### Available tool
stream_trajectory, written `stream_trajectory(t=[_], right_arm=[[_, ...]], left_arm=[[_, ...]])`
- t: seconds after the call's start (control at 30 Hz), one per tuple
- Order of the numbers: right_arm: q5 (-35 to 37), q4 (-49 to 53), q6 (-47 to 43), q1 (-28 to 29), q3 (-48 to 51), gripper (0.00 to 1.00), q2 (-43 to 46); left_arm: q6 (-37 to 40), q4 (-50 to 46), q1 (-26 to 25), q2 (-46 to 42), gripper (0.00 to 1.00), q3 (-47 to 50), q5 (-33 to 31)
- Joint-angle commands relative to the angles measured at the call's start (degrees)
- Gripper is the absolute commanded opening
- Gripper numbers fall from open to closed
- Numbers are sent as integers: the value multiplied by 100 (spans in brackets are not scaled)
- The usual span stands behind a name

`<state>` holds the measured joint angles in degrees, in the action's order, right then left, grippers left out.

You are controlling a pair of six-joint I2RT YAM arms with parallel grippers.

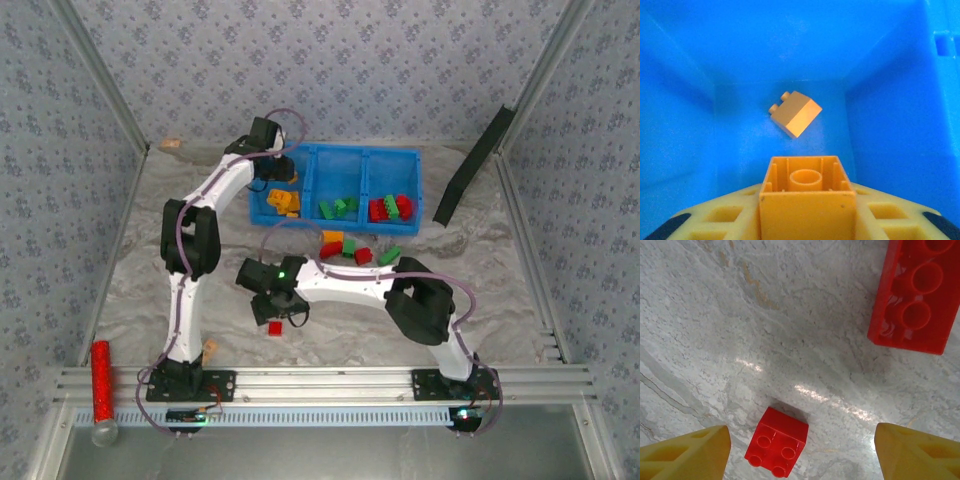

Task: Sort the legos into containers by color
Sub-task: Place the lego in the container, then pick up the lego from the bottom-center of the table.

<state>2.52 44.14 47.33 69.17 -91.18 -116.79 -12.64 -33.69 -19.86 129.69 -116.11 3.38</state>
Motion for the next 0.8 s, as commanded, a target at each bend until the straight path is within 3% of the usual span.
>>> stream_trajectory(t=[0.0, 0.3, 0.77], right_arm=[[-243, 164, 308, 107, -129, 77, -174], [-431, 204, 412, 254, -256, 69, -493], [-332, 425, 313, 242, -27, 32, -522]], left_arm=[[73, -103, 52, 157, 43, -210, 103], [100, -164, 52, 155, 48, -271, 119], [162, -351, 39, -1119, 54, -52, 309]])
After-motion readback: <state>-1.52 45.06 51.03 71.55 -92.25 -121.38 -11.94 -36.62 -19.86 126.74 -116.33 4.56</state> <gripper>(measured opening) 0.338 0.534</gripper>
